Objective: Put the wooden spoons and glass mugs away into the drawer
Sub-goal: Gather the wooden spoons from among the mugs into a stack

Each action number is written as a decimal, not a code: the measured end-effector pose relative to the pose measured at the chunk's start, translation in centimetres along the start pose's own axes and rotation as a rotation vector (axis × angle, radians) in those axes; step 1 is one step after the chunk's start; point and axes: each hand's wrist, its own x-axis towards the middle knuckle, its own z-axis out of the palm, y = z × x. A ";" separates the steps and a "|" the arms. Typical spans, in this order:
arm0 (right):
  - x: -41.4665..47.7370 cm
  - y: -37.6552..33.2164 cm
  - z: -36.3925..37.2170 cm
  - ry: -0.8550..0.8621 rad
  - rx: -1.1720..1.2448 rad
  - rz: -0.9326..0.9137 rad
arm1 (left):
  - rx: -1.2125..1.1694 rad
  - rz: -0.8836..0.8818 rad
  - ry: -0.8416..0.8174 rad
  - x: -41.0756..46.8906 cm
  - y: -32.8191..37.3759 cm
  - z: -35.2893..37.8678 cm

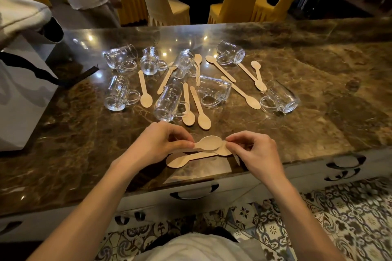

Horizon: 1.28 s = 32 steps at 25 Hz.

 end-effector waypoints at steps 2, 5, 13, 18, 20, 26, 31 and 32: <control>-0.1 0.1 0.1 0.009 -0.021 -0.010 | 0.005 -0.014 0.002 0.0 0.0 0.3; -0.1 0.3 0.1 0.005 -0.054 -0.015 | 0.020 -0.023 0.020 0.0 -0.1 0.6; 0.3 0.2 0.2 -0.020 -0.161 -0.012 | 0.133 -0.002 0.052 -0.3 -0.3 0.9; 1.0 -0.5 0.0 0.019 -0.168 -0.014 | 0.117 0.047 0.065 -0.4 0.0 0.2; 1.8 -1.3 0.1 0.027 -0.182 -0.020 | 0.086 0.041 0.120 -0.4 0.5 -0.8; 4.8 -3.8 2.0 -0.014 -0.314 -0.020 | 0.141 -0.063 0.411 1.8 -0.3 -6.1; 6.3 -5.1 4.8 -0.049 -0.465 0.001 | 0.578 -0.315 0.550 6.5 -2.8 -10.0; 6.4 -5.3 5.1 -0.052 -0.481 0.003 | 0.644 -0.332 0.524 7.4 -3.1 -10.3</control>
